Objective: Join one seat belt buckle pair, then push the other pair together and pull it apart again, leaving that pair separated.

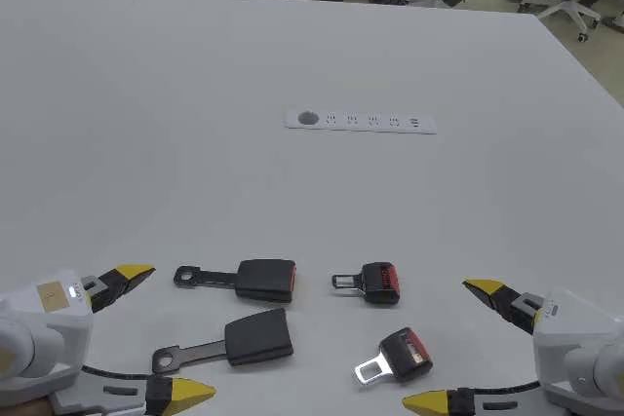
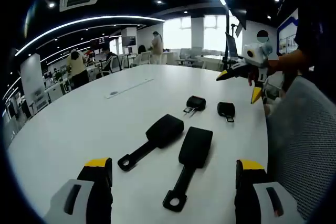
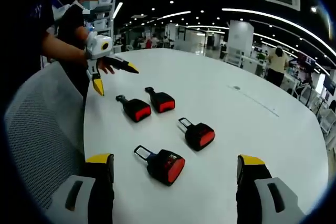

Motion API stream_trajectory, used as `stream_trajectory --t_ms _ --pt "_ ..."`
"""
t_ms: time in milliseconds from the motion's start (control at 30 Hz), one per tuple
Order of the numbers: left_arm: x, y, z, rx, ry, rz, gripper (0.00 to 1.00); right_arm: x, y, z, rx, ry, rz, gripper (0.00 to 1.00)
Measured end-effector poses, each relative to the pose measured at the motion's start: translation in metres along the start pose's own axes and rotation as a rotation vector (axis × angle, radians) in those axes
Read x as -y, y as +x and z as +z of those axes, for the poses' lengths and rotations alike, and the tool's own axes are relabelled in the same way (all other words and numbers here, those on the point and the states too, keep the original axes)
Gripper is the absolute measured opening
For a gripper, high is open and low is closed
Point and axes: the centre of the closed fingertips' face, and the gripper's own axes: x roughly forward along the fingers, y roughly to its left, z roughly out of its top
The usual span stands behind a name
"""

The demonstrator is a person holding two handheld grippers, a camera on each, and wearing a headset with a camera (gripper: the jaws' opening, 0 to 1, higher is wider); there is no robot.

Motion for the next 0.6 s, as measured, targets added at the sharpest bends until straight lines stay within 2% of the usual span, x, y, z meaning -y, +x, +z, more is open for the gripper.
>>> stream_trajectory --t_ms 367,600 --pt "-0.0065 -0.0007 -0.0049 0.001 -0.004 0.003 0.99 -0.0006 0.0010 0.0026 0.000 -0.002 0.001 0.98" --pt "-0.0021 0.0002 -0.0014 0.001 -0.002 0.003 0.99 0.0004 0.0020 0.0027 0.001 -0.006 0.003 0.98"
